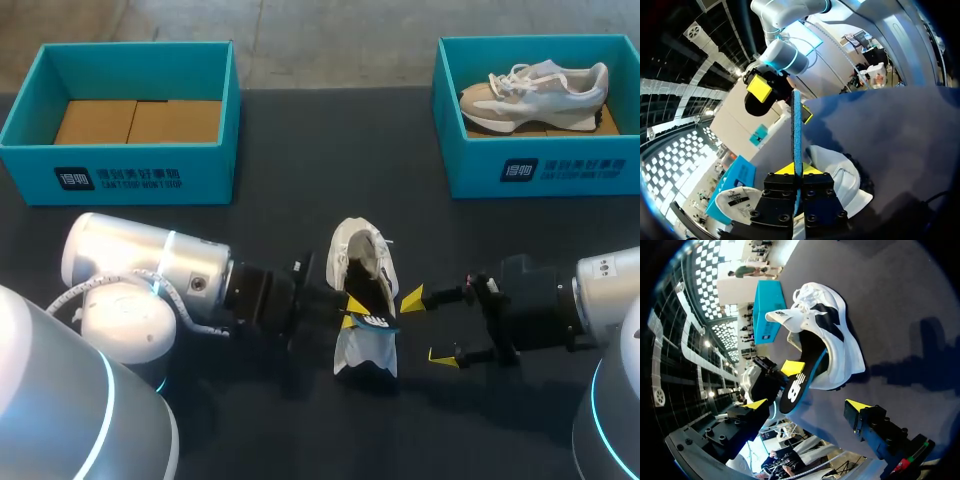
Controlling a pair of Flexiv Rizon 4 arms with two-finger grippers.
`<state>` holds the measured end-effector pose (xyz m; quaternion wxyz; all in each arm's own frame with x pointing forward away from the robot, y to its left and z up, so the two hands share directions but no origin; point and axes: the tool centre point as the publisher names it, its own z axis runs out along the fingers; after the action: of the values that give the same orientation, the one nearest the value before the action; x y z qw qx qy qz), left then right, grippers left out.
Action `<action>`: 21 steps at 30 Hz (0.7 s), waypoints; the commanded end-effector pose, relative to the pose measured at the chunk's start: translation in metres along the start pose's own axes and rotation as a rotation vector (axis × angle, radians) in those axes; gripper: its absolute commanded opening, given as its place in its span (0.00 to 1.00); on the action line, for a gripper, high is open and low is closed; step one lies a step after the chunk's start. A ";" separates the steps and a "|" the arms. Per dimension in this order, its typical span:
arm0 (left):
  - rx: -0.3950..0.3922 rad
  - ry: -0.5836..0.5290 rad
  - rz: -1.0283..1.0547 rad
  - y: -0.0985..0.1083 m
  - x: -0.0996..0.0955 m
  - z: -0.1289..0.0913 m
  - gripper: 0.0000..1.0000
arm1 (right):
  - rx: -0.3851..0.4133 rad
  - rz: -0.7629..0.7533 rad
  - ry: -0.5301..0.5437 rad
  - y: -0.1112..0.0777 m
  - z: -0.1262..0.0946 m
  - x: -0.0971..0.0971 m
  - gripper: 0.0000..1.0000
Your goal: Take the shoe out of the shoebox, open the shoe tongue, remove and reinsert the insole, then place the shoe into the shoebox
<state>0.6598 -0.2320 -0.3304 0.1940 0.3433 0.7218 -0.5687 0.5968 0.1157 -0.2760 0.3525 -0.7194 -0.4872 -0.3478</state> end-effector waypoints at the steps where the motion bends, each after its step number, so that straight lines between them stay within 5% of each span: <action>1: 0.005 0.001 0.010 0.007 0.000 0.004 0.00 | -0.003 0.000 -0.002 -0.002 0.000 0.001 1.00; 21: -0.031 -0.026 0.025 0.032 -0.008 0.005 0.00 | -0.003 0.000 -0.002 -0.002 0.000 0.001 1.00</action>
<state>0.6850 -0.2314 -0.3465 0.2161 0.3413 0.7227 -0.5608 0.5967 0.1157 -0.2760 0.3525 -0.7194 -0.4872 -0.3478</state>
